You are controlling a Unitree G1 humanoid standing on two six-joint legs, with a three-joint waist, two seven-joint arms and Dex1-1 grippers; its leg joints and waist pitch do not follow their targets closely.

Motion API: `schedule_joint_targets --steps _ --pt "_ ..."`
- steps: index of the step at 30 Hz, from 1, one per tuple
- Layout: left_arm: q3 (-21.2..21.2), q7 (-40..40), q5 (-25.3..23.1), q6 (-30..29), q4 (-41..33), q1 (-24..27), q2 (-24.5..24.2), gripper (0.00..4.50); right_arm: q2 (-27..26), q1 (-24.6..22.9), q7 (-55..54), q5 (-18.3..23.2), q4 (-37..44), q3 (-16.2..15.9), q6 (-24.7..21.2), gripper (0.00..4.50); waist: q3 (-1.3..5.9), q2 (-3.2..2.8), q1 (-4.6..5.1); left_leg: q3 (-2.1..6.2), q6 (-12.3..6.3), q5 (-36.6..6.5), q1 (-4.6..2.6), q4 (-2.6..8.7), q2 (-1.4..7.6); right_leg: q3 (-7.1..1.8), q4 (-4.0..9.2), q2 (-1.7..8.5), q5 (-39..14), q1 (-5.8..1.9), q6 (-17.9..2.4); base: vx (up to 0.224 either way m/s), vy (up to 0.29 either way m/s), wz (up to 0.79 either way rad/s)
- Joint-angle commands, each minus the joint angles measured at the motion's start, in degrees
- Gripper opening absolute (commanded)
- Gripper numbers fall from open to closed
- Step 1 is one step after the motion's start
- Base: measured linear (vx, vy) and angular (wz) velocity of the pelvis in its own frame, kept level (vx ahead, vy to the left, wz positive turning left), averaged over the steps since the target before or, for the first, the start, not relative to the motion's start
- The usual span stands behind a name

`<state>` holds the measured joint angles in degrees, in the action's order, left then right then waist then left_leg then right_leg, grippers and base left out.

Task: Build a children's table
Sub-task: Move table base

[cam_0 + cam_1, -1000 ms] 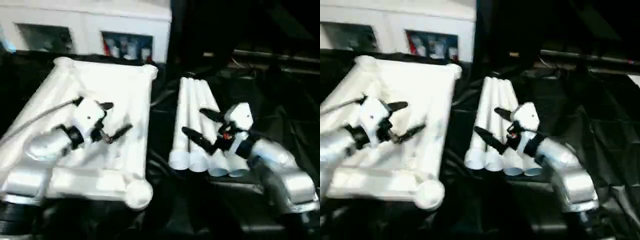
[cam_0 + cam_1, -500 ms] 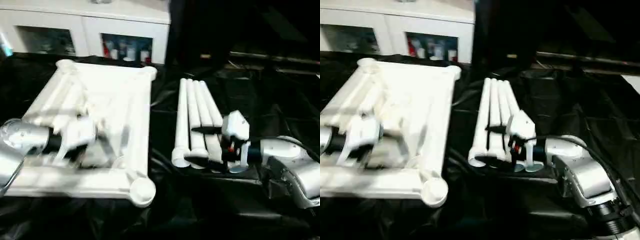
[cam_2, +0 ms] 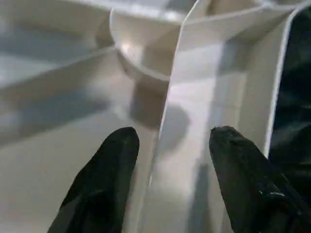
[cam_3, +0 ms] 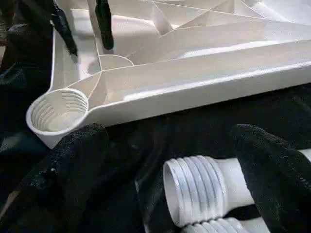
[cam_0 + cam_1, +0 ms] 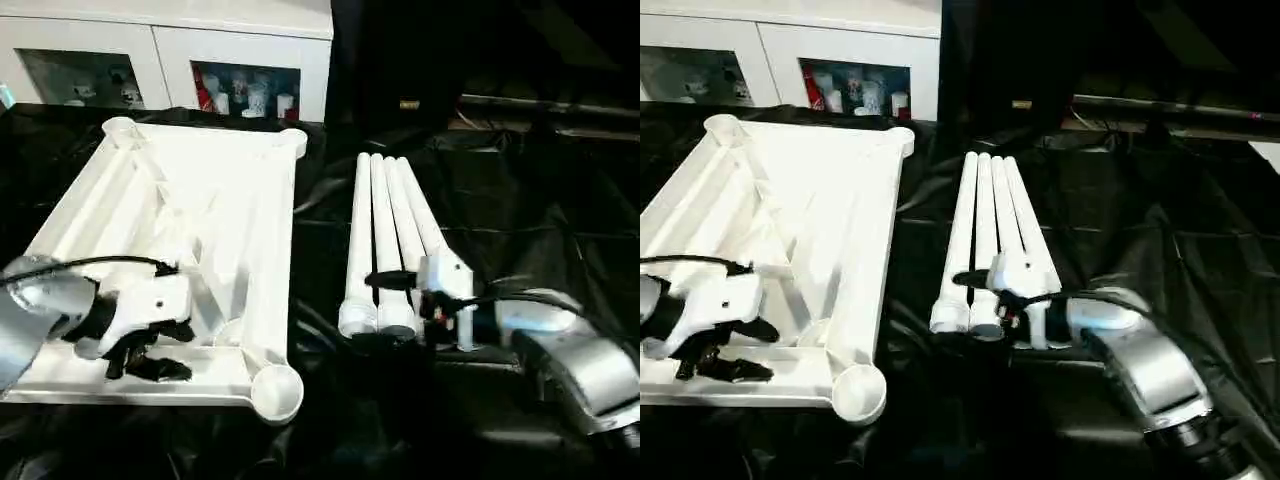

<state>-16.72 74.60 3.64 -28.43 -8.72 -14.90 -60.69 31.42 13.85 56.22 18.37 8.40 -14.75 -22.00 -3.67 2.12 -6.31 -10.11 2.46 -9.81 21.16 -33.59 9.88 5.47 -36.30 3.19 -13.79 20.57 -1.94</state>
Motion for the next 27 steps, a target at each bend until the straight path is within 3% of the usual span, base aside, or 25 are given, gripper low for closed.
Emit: schedule_joint_targets --steps 1,5,7,12,14,15,20,27 --pt "-0.31 -1.74 -1.27 -0.32 -0.68 0.34 -0.18 2.35 0.17 0.55 0.11 0.54 1.4 -0.2 -0.72 4.5 3.14 -1.34 -0.08 1.9 1.2 -15.43 -1.52 4.34 4.4 -4.47 4.81 6.37 -10.49 -1.39 -10.73 0.0 0.0 0.0" --pt "0.87 -7.3 -3.18 0.61 -0.6 1.54 2.12 2.06 -0.34 0.32 0.44 -0.11 0.45 -0.57 -0.77 4.5 3.08 -0.7 -0.17 1.88 1.23 -16.1 -1.61 4.38 4.52 -4.55 5.07 6.51 -12.73 -1.25 -9.95 0.0 0.0 0.0" --pt "1.15 -8.17 -3.52 1.75 -0.45 2.15 2.57 1.92 -0.63 0.16 -0.12 -0.28 0.35 -0.4 -0.9 4.5 3.22 -0.85 -0.28 1.95 0.89 -14.42 -1.39 4.34 4.46 -4.54 4.96 6.48 -11.29 -1.32 -9.63 0.0 0.0 0.0" --pt "2.02 -10.95 -3.17 1.5 -1.79 4.29 4.76 1.51 -1.51 -0.96 -2.06 -0.3 1.06 -0.18 -1.28 4.5 3.42 -0.43 -0.15 1.87 0.59 -13.29 -1.32 4.29 4.33 -4.44 4.59 6.24 -7.88 -1.4 -9.78 0.0 0.0 0.0" --pt "2.18 -12.73 -3.43 1.83 -1.99 4.63 6.0 1.29 -1.72 -1.36 -2.41 -0.27 1.54 -0.23 -1.31 4.5 3.43 -0.54 -0.3 1.86 0.53 -13.5 -1.38 4.25 4.36 -4.43 4.68 6.34 -8.36 -1.37 -9.66 0.0 0.0 0.0" --pt "2.22 -13.38 -3.58 2.64 -1.87 4.68 6.45 1.29 -1.87 -1.43 -2.67 -0.29 1.61 -0.16 -1.32 4.5 3.39 -0.22 -0.22 1.81 0.41 -13.58 -1.32 4.26 4.35 -4.44 4.74 6.31 -8.6 -1.37 -9.6 0.0 0.0 0.0" --pt "2.0 -15.96 -4.51 6.26 -1.12 4.69 8.36 0.91 -2.47 -1.47 -3.23 -0.5 1.65 -0.01 -1.34 4.5 3.19 -0.33 -0.42 1.92 0.7 -15.47 -1.45 4.37 4.37 -4.46 5.23 6.4 -13.13 -1.19 -8.42 0.0 0.0 0.0" --pt "1.0 -20.94 -10.02 11.12 1.3 2.25 9.55 0.42 -3.31 -1.4 -4.51 -0.41 1.78 -0.23 -1.45 4.5 3.37 -0.33 -0.36 2.06 1.04 -15.29 -1.32 4.42 4.36 -4.48 5.14 6.37 -12.36 -1.22 -7.62 0.0 0.0 0.0"
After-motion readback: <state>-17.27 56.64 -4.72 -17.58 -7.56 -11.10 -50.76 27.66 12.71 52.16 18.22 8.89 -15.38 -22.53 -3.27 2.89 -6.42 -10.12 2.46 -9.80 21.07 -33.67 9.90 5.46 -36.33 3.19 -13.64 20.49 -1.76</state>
